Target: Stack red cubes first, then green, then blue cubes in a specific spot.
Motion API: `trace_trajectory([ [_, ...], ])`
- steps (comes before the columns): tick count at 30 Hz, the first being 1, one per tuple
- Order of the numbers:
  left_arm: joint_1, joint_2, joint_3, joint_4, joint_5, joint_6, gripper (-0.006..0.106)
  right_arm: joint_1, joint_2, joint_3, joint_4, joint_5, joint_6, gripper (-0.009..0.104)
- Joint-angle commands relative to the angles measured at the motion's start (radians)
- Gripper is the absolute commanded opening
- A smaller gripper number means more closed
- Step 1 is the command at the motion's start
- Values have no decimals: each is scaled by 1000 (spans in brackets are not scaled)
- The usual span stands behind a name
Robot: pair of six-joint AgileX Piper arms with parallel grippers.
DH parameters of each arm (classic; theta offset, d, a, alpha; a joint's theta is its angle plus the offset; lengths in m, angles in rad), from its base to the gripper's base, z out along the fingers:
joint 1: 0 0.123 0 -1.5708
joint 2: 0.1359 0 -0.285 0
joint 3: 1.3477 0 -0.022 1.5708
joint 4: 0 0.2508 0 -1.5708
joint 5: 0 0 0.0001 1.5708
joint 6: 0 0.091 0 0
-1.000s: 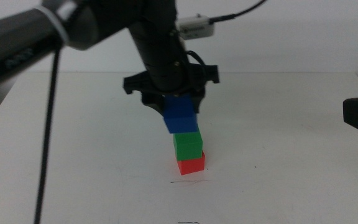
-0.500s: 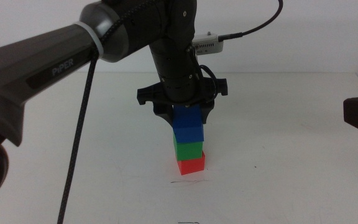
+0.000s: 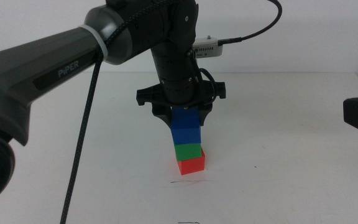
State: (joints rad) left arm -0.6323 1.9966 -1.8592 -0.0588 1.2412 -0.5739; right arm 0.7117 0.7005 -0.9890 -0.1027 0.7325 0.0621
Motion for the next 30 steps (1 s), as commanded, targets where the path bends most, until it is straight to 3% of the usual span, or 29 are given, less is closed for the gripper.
trace_trajectory([
  [1,-6,-47,-36,-1,68,-1,-2,-8,0,-23,-19,-69,-11,86],
  [6,-6,-47,-36,-5,42,25,14,-8,0,-23,-19,-69,-11,86],
  [8,-6,-47,-36,-7,12,25,39,-8,0,-23,-19,-69,-11,86],
  [18,-6,-47,-36,-41,-12,25,76,-8,0,-23,-19,-69,-11,86],
  [30,-6,-52,-116,-10,73,28,81,-8,0,-23,-19,-69,-11,86],
])
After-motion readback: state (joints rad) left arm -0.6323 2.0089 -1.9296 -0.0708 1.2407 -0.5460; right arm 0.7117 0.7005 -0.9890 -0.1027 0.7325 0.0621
